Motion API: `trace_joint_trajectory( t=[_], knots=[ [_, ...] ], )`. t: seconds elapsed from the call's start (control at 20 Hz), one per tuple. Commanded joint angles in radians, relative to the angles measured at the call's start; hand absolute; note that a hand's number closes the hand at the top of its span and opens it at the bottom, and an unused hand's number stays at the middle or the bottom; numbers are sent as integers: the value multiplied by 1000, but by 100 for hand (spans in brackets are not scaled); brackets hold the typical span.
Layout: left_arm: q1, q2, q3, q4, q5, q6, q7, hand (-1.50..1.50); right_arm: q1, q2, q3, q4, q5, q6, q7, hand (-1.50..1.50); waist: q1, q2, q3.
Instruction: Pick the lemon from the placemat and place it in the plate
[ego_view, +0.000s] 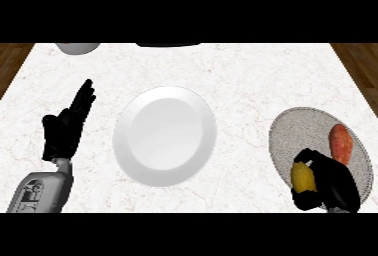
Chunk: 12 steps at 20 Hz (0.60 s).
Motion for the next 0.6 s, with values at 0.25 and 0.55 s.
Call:
trace_joint_trajectory(
  t=[0.25,0.55],
  knots=[
    [-3,0,-8,-17,17,-34,9,0,172,127,255,-527,296,-165,162,150,26,11,8],
    [-75,44,36,35,34,-70,7,0,70,190,472,-638,423,-64,203,150,46,20,9]
  ],
)
